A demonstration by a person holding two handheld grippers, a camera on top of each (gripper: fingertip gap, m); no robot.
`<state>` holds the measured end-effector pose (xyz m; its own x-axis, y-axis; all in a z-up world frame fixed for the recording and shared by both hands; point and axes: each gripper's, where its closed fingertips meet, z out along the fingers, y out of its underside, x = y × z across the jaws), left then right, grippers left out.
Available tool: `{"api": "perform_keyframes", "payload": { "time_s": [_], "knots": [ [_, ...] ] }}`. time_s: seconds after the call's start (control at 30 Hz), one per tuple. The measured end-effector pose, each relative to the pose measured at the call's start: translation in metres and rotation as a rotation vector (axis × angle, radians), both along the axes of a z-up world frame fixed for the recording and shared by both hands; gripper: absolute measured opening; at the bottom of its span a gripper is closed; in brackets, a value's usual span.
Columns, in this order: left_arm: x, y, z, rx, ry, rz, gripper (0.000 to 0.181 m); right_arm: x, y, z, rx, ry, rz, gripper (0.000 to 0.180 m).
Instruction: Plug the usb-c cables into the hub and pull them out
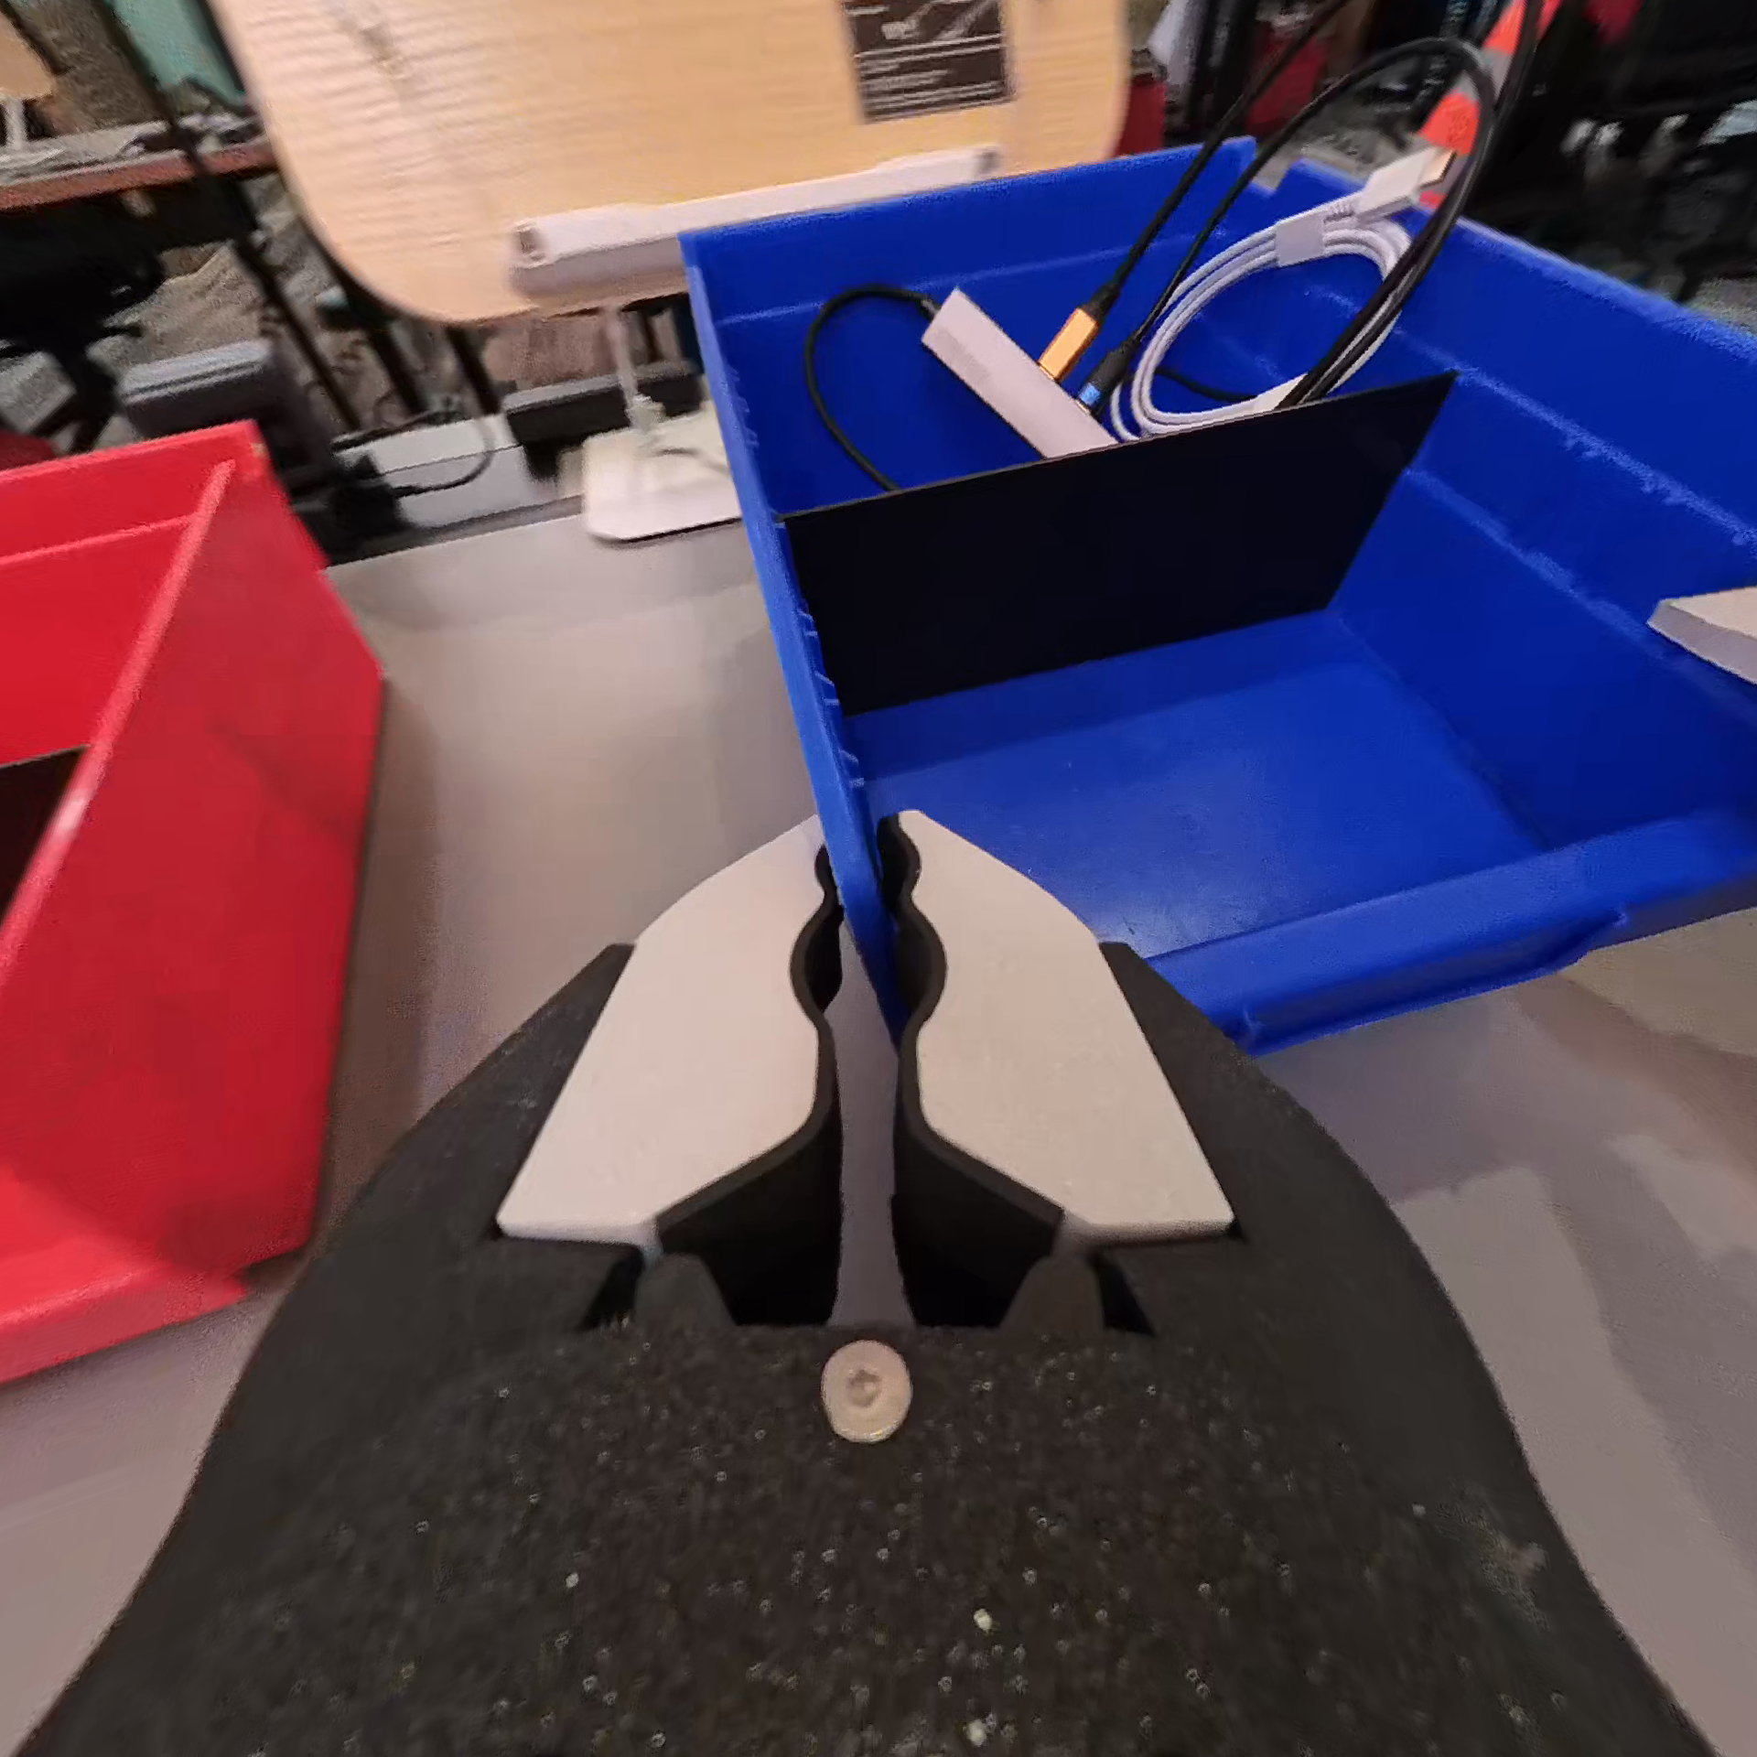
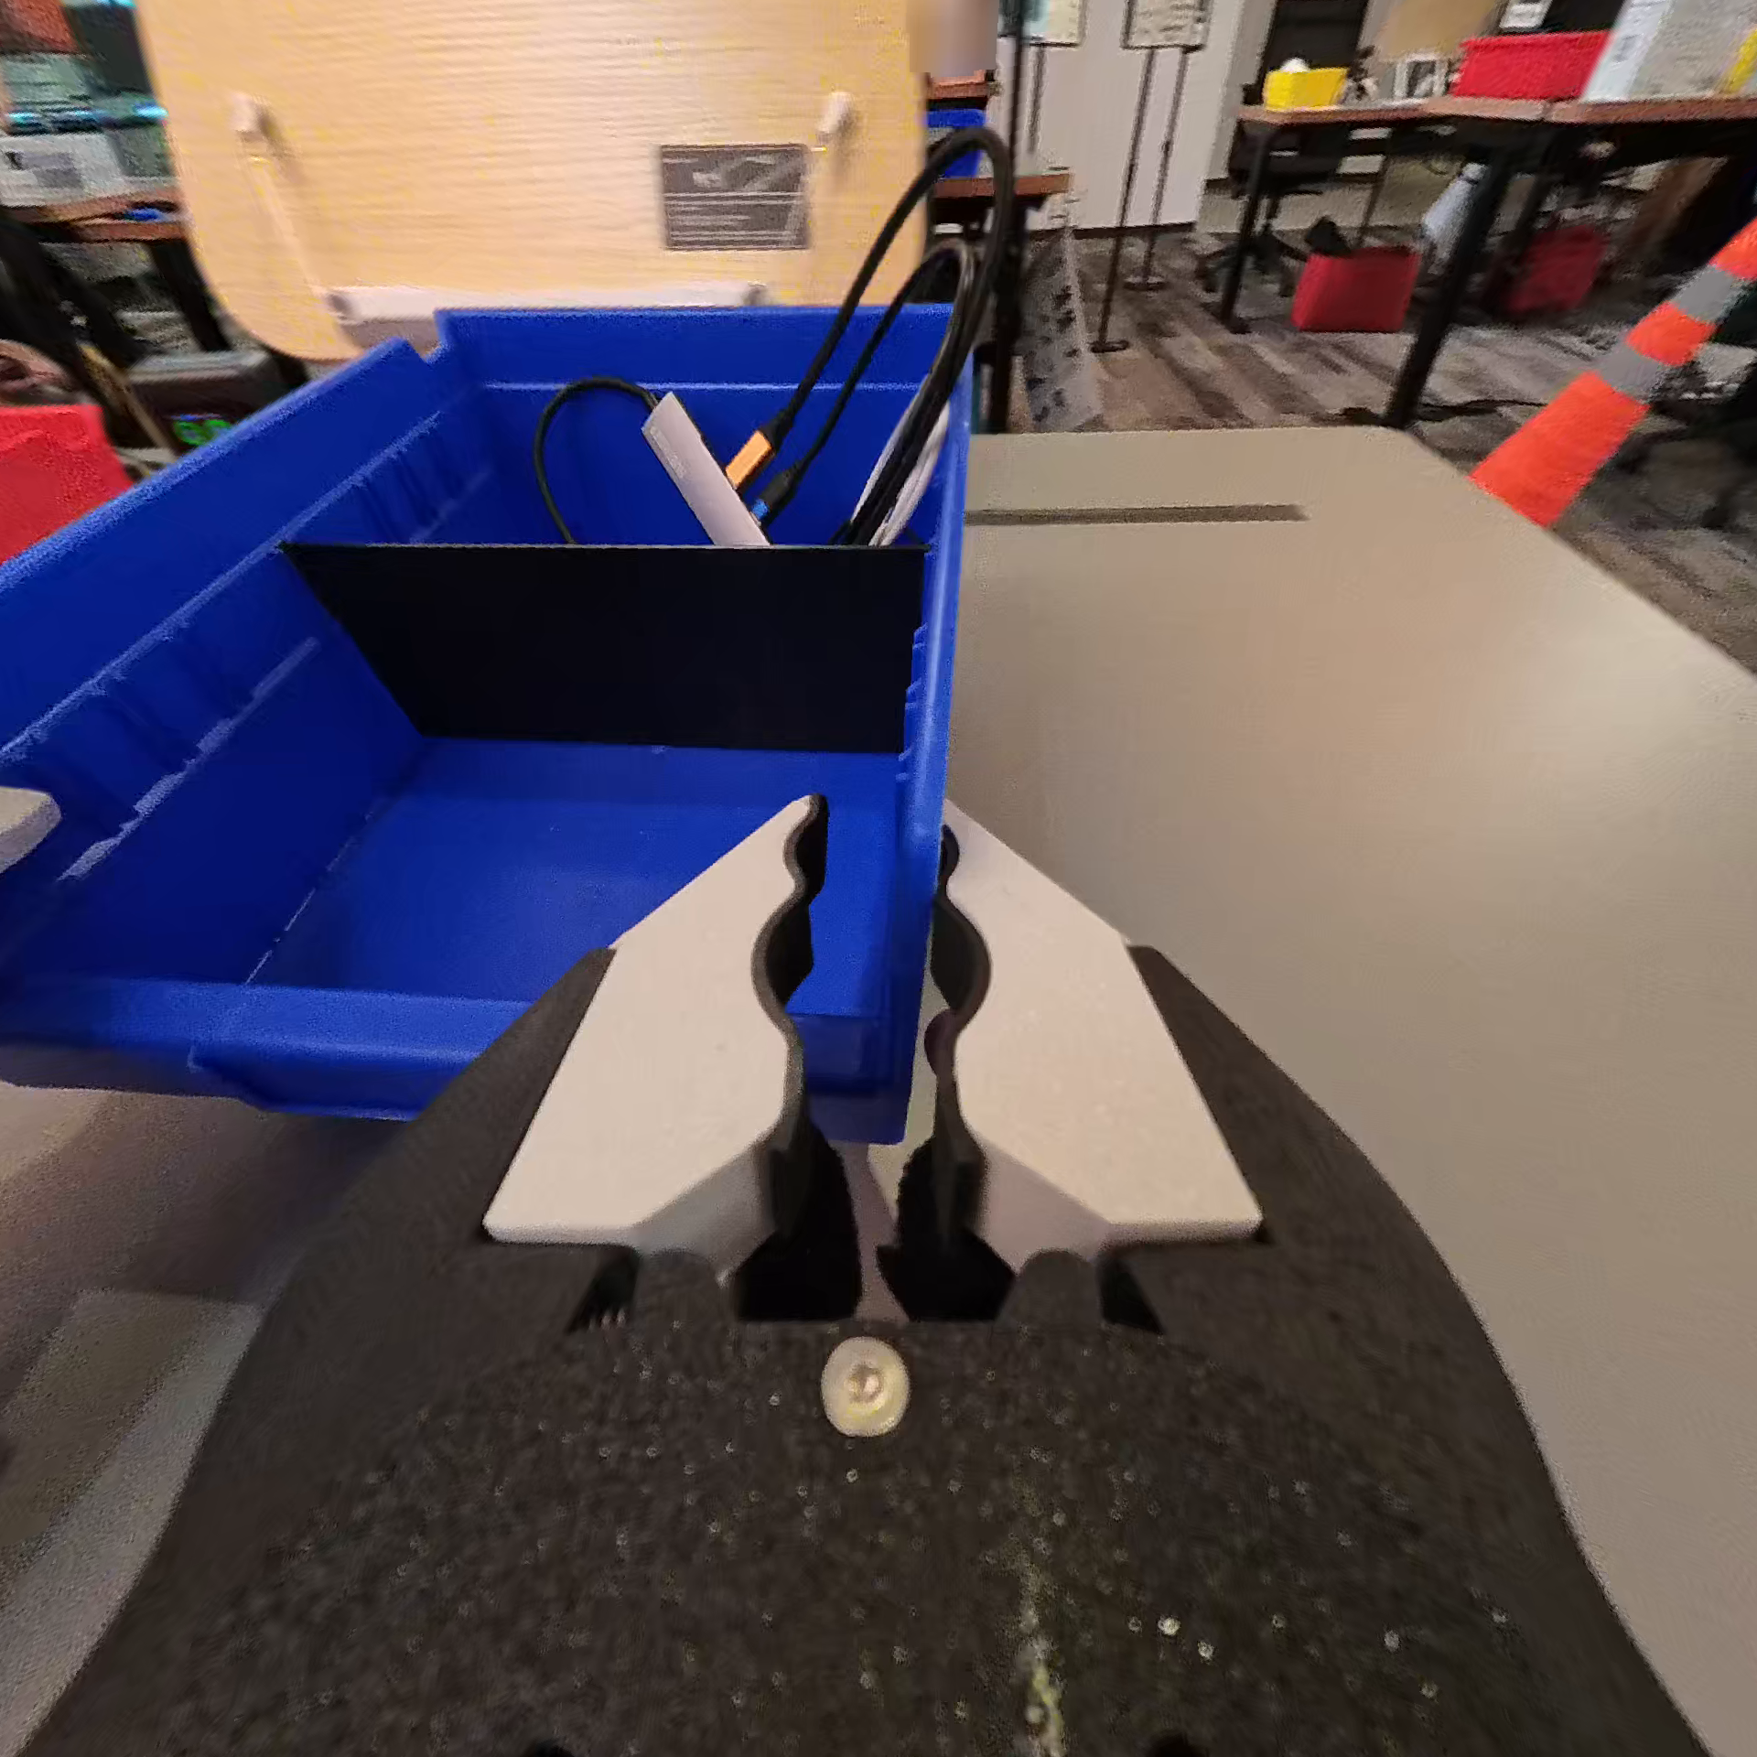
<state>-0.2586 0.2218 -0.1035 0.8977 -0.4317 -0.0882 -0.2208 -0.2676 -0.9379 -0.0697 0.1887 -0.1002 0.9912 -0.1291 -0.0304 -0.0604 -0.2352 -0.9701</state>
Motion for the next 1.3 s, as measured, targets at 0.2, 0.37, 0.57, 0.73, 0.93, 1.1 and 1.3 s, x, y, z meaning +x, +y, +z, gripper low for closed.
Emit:
{"api": "perform_keyframes", "payload": {
  "time_s": [0.2,0.37,0.57,0.73,0.93,1.1,1.3],
  "knots": [
    [-0.068,0.018,-0.014,-0.045,0.032,0.131,0.005,-0.069,0.043,-0.019,-0.055,0.009,0.118,0.018],
    [-0.070,0.018,-0.026,-0.110,-0.025,0.101,0.031,-0.080,0.042,-0.029,-0.076,-0.117,0.165,0.020],
    [-0.076,-0.032,0.009,-0.142,-0.188,-0.041,0.058,-0.086,0.001,-0.021,-0.101,-0.092,0.364,0.038],
    [-0.204,-0.043,-0.001,-0.117,-0.062,0.124,0.054,-0.092,-0.057,-0.018,-0.129,-0.049,0.460,0.037],
    [-0.361,0.014,-0.028,-0.206,-0.080,0.363,0.058,-0.152,-0.092,-0.017,-0.070,-0.135,0.649,0.038],
    [-0.370,0.062,-0.029,-0.193,-0.204,0.279,0.037,-0.219,-0.110,-0.040,-0.149,-0.107,0.786,0.040],
    [-0.353,0.048,-0.033,-0.177,-0.182,0.248,0.005,-0.266,-0.090,-0.053,-0.168,-0.133,0.828,0.042]
  ]
}}
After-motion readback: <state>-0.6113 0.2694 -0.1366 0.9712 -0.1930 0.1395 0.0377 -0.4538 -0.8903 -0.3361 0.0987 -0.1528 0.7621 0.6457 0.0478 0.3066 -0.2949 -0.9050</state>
